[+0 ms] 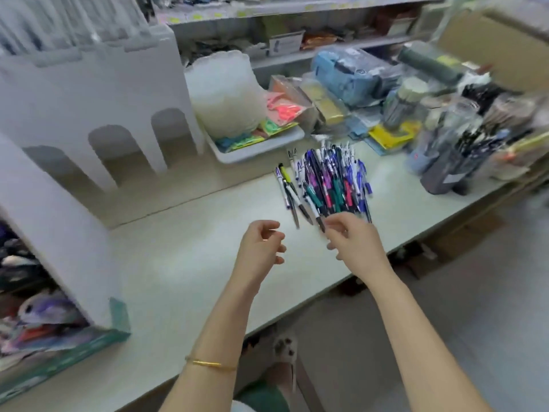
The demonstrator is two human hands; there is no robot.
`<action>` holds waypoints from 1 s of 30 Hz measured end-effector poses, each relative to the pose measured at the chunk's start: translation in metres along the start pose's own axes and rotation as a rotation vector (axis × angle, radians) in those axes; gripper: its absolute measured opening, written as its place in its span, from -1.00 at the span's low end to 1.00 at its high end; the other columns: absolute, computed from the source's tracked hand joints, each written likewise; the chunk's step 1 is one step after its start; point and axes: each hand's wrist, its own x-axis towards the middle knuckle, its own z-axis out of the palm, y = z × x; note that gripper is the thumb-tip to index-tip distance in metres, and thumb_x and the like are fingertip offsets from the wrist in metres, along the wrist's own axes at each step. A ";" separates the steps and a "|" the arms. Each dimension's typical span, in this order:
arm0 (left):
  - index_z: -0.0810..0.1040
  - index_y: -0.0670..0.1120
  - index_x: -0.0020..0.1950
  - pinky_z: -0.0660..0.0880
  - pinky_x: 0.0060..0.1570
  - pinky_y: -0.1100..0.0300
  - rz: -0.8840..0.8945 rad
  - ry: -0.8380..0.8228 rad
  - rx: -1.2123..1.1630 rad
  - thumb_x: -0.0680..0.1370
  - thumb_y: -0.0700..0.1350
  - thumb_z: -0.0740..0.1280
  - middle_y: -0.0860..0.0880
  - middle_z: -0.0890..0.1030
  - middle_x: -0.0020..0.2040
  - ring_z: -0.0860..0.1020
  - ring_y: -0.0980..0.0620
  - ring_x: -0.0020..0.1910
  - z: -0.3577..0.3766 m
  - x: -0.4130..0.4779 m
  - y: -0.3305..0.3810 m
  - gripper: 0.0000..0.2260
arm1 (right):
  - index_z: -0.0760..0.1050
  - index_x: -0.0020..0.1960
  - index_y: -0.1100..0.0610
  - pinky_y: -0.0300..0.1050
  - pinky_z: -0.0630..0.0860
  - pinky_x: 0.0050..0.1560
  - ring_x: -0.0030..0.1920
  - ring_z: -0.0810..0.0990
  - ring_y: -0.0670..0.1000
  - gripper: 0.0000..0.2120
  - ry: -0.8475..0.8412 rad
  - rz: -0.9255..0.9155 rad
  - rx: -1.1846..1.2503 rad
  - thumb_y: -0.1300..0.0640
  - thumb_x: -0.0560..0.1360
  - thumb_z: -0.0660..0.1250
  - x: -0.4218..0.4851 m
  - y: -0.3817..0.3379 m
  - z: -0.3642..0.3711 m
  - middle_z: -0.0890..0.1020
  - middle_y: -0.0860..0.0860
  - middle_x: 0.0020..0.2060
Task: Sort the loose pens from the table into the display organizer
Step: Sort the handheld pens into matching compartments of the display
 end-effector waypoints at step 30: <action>0.47 -0.29 0.14 0.32 0.15 0.07 0.001 0.576 0.702 0.48 -0.25 0.42 -0.24 0.44 0.17 0.40 -0.22 0.12 0.119 0.178 -0.019 -0.72 | 0.50 0.01 0.01 -0.05 0.57 -0.19 -0.32 0.59 -0.06 -0.78 -0.234 -0.108 0.151 0.29 0.56 0.17 0.253 0.024 -0.034 0.62 -0.04 -0.12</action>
